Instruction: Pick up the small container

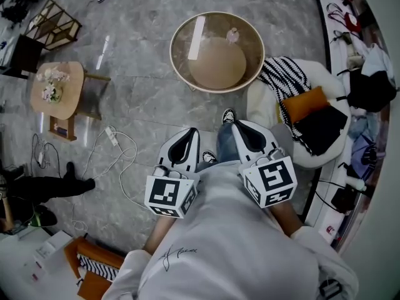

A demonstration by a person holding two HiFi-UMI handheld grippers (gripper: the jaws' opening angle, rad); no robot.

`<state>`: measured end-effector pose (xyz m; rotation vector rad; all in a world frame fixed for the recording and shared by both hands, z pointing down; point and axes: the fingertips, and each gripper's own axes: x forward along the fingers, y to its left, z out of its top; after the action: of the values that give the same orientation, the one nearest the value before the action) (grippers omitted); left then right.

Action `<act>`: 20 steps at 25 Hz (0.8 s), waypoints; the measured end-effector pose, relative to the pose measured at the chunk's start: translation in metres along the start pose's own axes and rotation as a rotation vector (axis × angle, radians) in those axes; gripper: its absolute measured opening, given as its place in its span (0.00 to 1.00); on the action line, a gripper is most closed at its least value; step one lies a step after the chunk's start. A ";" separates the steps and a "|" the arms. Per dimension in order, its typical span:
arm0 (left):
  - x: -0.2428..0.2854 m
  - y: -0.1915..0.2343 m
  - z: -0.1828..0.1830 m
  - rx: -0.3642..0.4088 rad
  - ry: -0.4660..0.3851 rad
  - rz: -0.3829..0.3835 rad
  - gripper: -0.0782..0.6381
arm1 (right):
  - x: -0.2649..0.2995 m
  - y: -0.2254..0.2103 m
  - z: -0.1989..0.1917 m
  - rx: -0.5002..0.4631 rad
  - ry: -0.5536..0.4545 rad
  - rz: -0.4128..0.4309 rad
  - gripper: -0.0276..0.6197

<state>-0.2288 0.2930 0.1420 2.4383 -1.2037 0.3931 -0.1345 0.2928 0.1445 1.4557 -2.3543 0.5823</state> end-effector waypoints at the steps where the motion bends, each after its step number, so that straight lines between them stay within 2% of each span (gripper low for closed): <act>1: 0.008 0.001 0.003 0.003 0.005 -0.009 0.13 | 0.004 -0.007 0.003 0.021 -0.008 0.002 0.07; 6: 0.052 -0.002 0.021 0.025 0.026 -0.070 0.13 | 0.026 -0.041 0.016 0.054 0.002 0.009 0.07; 10: 0.085 0.004 0.037 0.041 0.041 -0.077 0.13 | 0.047 -0.066 0.028 0.072 0.010 0.032 0.07; 20: 0.158 0.007 0.078 0.048 0.034 -0.093 0.13 | 0.085 -0.130 0.053 0.039 0.022 0.067 0.07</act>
<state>-0.1352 0.1434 0.1394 2.5073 -1.0739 0.4386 -0.0567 0.1492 0.1609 1.3846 -2.3952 0.6615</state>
